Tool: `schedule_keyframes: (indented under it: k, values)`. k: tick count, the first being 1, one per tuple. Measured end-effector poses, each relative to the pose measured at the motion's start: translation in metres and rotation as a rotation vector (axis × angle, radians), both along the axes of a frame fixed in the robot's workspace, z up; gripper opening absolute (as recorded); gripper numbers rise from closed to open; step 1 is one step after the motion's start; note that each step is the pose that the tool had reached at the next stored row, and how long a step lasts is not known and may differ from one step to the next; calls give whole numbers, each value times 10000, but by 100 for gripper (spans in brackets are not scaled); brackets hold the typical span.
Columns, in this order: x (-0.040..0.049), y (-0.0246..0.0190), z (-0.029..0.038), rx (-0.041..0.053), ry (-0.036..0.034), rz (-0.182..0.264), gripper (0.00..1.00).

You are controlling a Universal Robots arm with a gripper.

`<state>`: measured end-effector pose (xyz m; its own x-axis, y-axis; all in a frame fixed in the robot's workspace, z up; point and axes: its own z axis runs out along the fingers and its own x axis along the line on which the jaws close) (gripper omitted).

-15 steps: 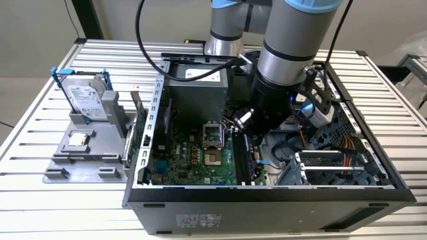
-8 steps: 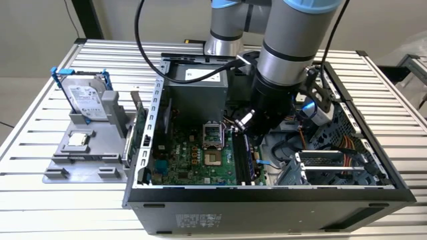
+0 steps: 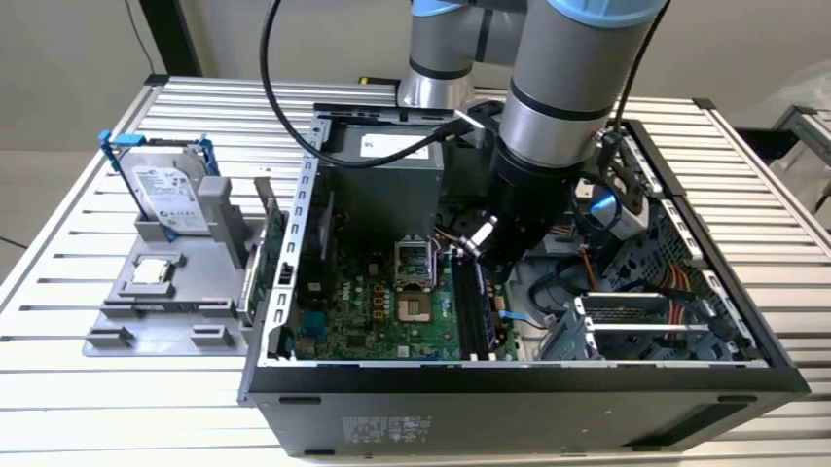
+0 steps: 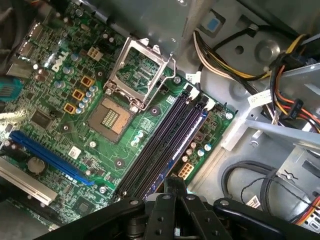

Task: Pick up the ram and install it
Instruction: 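Press down the ram until it locks into place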

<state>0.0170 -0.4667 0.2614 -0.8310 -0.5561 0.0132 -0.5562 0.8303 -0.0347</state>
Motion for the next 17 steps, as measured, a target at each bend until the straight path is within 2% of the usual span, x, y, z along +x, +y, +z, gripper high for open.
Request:
schedule_keyframes:
  k: [17]
  values:
    - [-3,4,-21,1,0,1326,0]
